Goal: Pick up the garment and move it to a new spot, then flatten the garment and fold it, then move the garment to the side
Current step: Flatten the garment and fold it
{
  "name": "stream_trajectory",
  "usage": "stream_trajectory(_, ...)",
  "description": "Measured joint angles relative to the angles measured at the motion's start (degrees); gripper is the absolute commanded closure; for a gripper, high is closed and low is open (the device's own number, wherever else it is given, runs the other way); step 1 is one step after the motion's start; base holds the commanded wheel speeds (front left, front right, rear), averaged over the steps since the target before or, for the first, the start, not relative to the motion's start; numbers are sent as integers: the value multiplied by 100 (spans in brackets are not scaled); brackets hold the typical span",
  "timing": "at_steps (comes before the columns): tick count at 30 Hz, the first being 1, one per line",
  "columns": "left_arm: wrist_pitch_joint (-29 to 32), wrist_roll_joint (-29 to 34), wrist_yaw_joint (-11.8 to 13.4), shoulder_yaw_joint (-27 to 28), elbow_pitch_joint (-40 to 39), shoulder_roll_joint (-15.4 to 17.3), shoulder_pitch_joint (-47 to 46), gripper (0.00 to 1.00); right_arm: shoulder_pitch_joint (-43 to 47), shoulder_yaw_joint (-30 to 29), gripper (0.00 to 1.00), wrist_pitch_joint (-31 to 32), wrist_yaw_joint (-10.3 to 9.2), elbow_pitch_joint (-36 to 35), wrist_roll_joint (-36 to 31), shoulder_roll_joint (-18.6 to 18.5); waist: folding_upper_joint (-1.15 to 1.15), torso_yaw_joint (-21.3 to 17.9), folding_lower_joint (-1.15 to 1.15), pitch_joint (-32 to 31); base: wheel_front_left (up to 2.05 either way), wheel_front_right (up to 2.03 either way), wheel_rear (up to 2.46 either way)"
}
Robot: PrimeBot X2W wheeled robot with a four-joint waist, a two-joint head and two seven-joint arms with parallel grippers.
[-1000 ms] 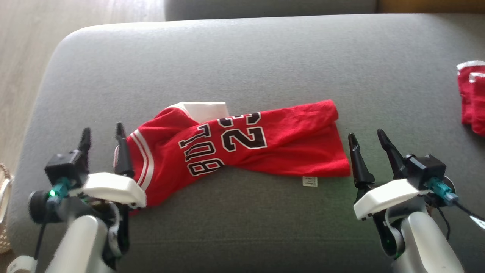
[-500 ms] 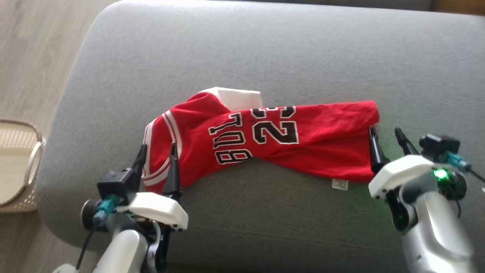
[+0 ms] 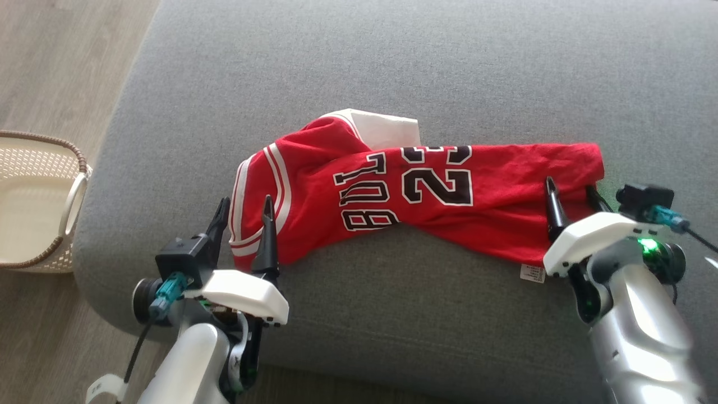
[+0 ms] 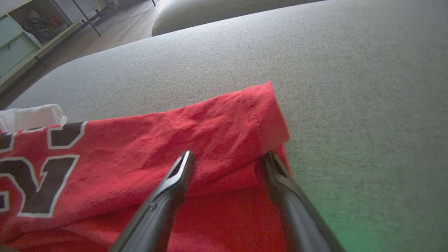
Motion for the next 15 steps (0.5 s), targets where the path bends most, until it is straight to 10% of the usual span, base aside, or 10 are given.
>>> stream_trajectory(1,-1,0,0,-2,12,-3,-4,0,-74,21,86,-4,0,78,80,-1,0,5,0,11,0,0,0)
stream_trajectory(2,-1,0,0,-8,34,-8,-14,0,-141,58,100,-10,0,138,168,-2,0,8,0,19,0,0,0)
stream_trajectory(15,-54,-63,0,-2,299,-9,-89,0,-693,728,100,-531,0,-93,757,-114,0,-163,0,-267,0,0,0)
